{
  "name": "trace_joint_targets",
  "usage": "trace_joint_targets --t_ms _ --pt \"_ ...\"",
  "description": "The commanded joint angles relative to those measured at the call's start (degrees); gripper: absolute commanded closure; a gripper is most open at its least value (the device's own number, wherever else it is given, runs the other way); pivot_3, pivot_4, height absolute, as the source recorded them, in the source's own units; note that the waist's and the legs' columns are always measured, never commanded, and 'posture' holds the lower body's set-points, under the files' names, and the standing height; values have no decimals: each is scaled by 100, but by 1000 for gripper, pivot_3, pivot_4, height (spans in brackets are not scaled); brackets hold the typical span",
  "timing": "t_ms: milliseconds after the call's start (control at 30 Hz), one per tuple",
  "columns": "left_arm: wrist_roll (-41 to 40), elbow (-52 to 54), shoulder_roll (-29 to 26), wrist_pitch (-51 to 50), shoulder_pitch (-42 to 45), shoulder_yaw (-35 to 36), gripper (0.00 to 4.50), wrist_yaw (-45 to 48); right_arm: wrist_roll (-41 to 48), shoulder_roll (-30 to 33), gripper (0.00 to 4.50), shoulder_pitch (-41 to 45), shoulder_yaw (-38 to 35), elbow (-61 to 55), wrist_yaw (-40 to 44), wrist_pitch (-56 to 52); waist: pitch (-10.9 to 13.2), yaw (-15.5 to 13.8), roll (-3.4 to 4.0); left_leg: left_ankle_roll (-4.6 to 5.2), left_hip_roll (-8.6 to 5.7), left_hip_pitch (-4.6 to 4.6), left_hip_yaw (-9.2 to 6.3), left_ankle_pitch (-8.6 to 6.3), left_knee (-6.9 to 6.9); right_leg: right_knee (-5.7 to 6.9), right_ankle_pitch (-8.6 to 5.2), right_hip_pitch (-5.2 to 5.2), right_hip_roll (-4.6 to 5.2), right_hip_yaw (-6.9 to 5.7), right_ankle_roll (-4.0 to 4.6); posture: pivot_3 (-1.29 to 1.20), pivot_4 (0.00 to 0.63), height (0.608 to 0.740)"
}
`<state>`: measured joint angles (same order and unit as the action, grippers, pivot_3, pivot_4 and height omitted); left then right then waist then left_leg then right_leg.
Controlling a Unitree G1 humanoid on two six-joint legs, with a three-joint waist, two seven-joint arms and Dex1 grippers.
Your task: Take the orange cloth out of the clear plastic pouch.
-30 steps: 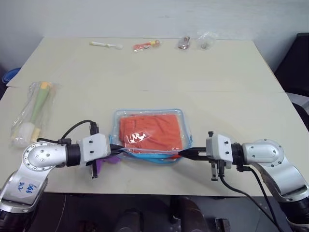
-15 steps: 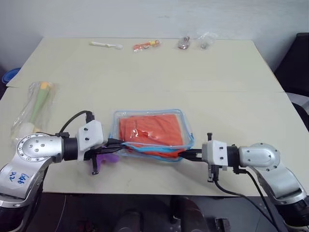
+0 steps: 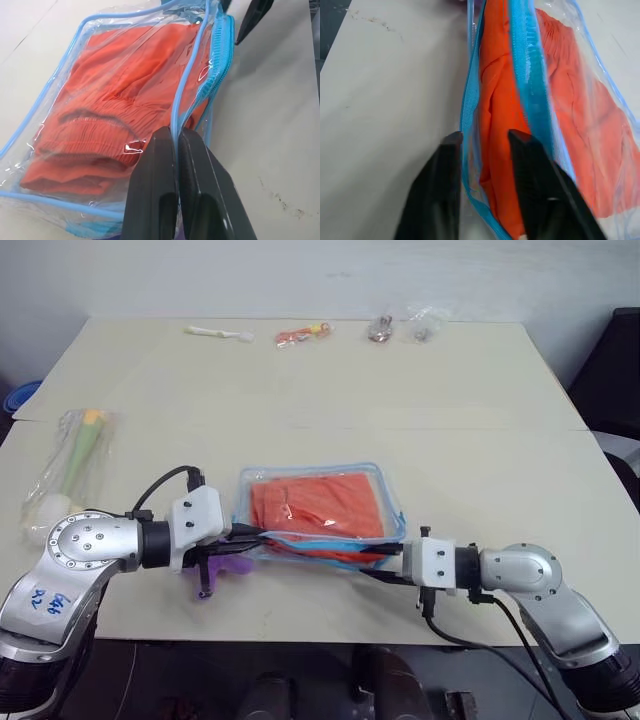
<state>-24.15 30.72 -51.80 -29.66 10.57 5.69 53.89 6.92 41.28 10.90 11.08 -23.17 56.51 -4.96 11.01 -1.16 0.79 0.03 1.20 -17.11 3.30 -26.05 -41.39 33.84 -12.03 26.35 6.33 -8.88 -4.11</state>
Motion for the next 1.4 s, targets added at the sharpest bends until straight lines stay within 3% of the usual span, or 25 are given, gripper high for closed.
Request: trace_joint_targets --t_ms 33,133,367,600,700,800,1400 --pt "36 55 19 115 74 26 4380 -50 -187 -110 2369 78 60 -2 -175 176 0 0 0 0 0 0 0 0 0 0 0 0 0 0 0 0 150 740" --pt "47 58 15 128 87 -1 4380 -62 -303 -221 2369 148 89 128 -280 222 0 1 0 0 0 0 0 0 0 0 0 0 0 0 0 0 150 740" --pt "43 53 28 127 141 -63 4380 -86 -568 -314 4049 336 235 364 -362 410 0 4 0 0 0 0 0 0 0 0 0 1 0 0 0 0 150 740" --pt "98 -11 44 180 211 -143 4380 -105 -683 -293 4049 303 323 426 -277 498 0 4 0 0 0 -1 0 0 0 0 0 1 0 0 0 0 150 740" --pt "161 -53 85 211 265 -226 4380 -119 -701 -322 3526 314 293 407 -332 493 0 5 0 0 0 0 0 0 0 0 0 1 0 0 0 0 150 740" --pt "230 -58 116 266 263 -282 4380 -111 -731 -325 2605 325 299 414 -352 518 0 8 0 0 0 0 1 0 0 0 0 0 0 0 0 0 150 740" --pt "188 10 209 191 334 -331 4380 -178 -1524 -592 2605 720 676 978 -750 869 0 42 0 0 1 -1 0 0 0 0 0 1 0 1 0 0 150 740"
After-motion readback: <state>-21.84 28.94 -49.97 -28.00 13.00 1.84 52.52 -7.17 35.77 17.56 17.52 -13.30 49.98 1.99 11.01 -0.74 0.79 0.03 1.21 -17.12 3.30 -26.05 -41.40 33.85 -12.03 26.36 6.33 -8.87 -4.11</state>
